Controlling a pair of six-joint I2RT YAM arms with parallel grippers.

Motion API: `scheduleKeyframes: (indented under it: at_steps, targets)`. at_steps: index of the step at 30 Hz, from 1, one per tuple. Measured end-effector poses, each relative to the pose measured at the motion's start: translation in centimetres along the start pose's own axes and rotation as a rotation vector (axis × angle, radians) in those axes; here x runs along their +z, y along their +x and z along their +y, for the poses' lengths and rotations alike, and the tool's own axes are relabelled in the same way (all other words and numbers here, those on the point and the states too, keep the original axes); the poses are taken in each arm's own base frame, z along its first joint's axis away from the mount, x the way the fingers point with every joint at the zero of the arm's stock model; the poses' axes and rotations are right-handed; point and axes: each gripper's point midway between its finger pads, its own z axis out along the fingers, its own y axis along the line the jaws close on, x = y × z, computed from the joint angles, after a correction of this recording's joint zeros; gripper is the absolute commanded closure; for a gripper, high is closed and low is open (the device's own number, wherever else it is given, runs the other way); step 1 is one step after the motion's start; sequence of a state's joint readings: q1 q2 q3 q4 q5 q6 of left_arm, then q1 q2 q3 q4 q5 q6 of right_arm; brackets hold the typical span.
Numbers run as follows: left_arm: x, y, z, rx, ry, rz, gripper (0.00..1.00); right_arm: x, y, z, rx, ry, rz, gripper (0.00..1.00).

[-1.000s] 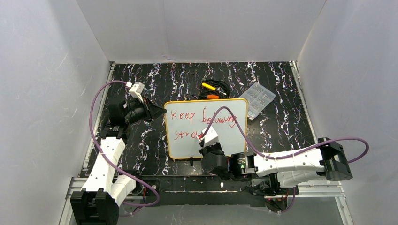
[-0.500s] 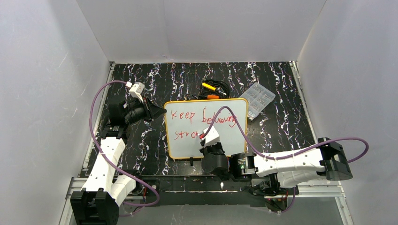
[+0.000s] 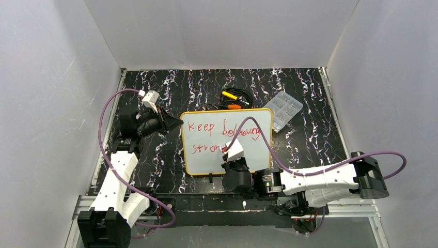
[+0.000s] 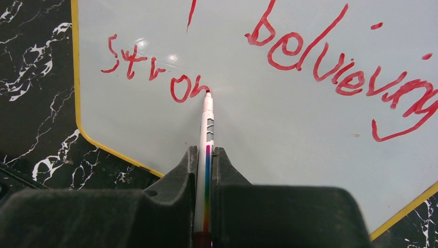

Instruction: Write a sentence on the whiteboard

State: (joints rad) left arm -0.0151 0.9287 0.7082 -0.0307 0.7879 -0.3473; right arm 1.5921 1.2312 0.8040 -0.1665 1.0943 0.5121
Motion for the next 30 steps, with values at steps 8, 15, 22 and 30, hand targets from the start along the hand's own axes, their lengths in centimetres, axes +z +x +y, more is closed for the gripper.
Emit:
scheduleKeyframes:
  at_steps: [8,15,22,30]
  targets:
    - [0.0,0.0,0.0,0.000,-0.001,0.000,1.00,-0.2,0.7,0.2,0.012,-0.013,0.027,0.99]
    - [0.0,0.0,0.0,0.000,-0.001,0.000,1.00,-0.3,1.0,0.3,0.009,-0.020,0.038,0.99]
    - [0.0,0.0,0.0,0.000,0.001,0.000,1.00,-1.2,0.1,-0.9,0.047,-0.034,0.003,0.99]
    - [0.0,0.0,0.0,0.000,0.001,0.000,1.00,-1.1,0.3,-1.9,0.038,0.002,-0.014,0.99]
